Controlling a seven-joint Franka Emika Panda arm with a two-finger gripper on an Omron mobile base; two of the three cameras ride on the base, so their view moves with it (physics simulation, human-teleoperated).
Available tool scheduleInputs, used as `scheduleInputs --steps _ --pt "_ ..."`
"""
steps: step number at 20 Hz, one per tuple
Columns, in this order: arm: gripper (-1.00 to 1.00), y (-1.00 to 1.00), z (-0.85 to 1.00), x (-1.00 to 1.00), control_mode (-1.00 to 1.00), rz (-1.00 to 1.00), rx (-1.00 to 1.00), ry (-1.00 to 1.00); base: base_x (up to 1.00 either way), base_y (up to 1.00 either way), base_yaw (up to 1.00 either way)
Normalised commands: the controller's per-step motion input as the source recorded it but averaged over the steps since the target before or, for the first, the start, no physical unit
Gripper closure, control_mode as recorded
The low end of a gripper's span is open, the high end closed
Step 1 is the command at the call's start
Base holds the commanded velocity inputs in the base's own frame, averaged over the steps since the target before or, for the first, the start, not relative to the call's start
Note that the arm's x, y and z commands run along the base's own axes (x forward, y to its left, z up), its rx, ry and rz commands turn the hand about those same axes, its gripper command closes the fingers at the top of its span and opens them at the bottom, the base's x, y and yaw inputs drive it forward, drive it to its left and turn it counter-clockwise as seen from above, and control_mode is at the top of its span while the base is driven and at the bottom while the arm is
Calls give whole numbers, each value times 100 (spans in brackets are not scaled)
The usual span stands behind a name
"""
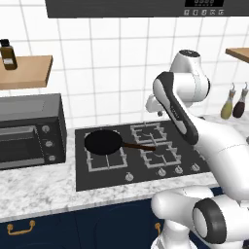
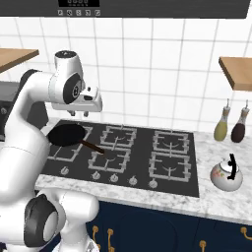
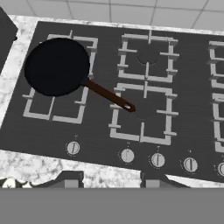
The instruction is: Pick the kettle from the counter and place it on a stove burner. Then turn the burner on.
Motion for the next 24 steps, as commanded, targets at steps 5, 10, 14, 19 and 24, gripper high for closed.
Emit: scheduleInputs --steps 5,10,14,19,24 --pt "-100 -60 -12 -22 -100 1 0 -8 0 0 0" --pt "-100 -100 1 -55 -100 -7 1 -9 0 0 0" --pt "-100 -100 3 -63 -100 -15 0 -4 0 0 0" --pt "-100 -100 0 -64 -100 -17 0 -1 0 0 0" --pt "-100 -100 0 -58 -100 -16 0 0 0 0 0"
